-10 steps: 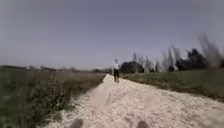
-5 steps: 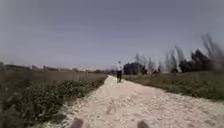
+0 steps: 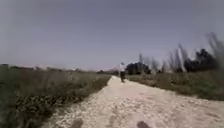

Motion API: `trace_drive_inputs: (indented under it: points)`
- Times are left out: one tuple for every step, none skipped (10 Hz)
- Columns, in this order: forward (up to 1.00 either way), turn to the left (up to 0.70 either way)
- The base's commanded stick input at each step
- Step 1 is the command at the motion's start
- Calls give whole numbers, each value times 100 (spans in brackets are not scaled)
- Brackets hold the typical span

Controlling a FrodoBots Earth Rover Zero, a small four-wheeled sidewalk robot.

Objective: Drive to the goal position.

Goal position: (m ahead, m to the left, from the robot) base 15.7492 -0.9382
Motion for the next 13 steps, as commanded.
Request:
trace_drive_inputs:
  points:
    - [70, 0]
    - [70, -9]
    - [70, -20]
    - [70, -8]
    - [70, 0]
    - [70, 0]
    - [70, 0]
    - [70, 0]
    - [70, 0]
    - [70, 0]
    - [70, 0]
    - [70, 0]
    - [70, 0]
